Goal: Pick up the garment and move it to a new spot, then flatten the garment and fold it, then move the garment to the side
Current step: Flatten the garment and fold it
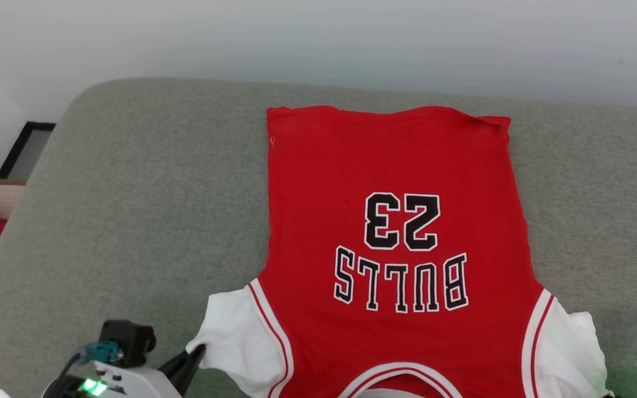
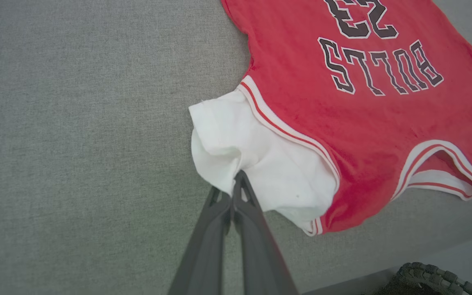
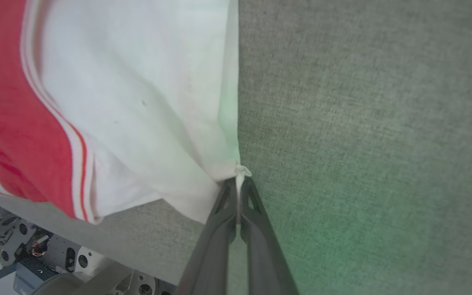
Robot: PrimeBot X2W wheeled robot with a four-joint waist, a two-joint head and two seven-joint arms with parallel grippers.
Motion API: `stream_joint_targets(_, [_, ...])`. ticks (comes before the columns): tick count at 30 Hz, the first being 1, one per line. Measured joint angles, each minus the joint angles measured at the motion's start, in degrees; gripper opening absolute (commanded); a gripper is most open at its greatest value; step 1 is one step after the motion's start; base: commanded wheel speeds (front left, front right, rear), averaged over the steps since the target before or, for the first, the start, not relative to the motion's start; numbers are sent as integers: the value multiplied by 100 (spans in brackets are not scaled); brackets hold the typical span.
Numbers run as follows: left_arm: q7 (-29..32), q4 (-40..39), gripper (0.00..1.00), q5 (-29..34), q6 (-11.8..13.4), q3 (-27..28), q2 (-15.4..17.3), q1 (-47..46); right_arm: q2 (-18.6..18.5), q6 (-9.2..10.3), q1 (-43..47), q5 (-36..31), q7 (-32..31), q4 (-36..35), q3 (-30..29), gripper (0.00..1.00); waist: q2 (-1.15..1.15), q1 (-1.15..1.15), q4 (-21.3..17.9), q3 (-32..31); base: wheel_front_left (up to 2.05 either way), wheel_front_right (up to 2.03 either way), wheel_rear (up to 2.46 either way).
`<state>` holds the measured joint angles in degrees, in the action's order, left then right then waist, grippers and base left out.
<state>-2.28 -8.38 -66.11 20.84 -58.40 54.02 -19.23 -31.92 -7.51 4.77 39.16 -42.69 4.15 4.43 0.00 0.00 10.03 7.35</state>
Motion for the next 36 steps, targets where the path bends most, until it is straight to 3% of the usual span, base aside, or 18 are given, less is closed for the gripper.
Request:
stream_joint_targets(1, [2, 12, 0, 12, -16, -3, -19, -24, -16, -1, -60, -74, 83, 69, 54, 5, 0, 0, 15, 16, 0, 0, 0])
stream_joint_targets(2, [7, 25, 0, 19, -18, -3, -45, -52, -33, -1, -110, -99, 136, 149, 111, 33, 0, 0, 32, 28, 0, 0, 0])
stream_joint_targets(3, [8, 40, 0, 43, -24, -13, -63, -72, -35, -2, -162, -98, 170, 241, 152, 49, 0, 0, 49, 40, 0, 0, 0])
stream_joint_targets(4, [8, 54, 0, 63, -35, -18, -79, -85, -40, -2, -207, -96, 199, 315, 178, 94, 0, 0, 64, 50, 0, 0, 0])
stream_joint_targets(5, [8, 62, 0, 64, -49, -20, -97, -91, -52, -3, -247, -92, 212, 372, 197, 100, 0, 0, 77, 58, 0, 0, 0])
stream_joint_targets(10, [-3, 76, 0, 64, -49, -18, -157, -105, -219, -5, -432, 48, 0, 211, 207, 100, 0, 0, 99, 66, 0, 0, 0])
stream_joint_targets(15, [-86, 37, 0, 69, -47, -1, -182, -104, -442, 0, -438, 159, -603, -360, -265, 100, 0, 0, 105, 73, 0, 0, 0])
stream_joint_targets(20, [-168, 1, 0, 149, -53, -1, -260, -143, -361, 0, -932, -107, -762, -1020, -789, 100, 0, 0, 162, 129, 0, 0, 0])
stream_joint_targets(24, [-204, -18, 0, 258, -93, -15, -389, -277, -144, 0, -1775, -560, -411, -1179, -790, 100, 0, 0, 263, 226, 0, 0, 0])
stream_joint_targets(28, [-193, 29, 0, 409, -229, -59, -578, -519, 29, 0, -2765, -1122, 171, -651, -555, 100, 0, 0, 436, 354, 0, 0, 0])
stream_joint_targets(36, [-133, 337, 0, 627, -636, -186, -1063, -1027, 263, 0, -4502, -1728, 943, 1418, -187, 100, 0, 0, 906, 696, 0, 0, 0])
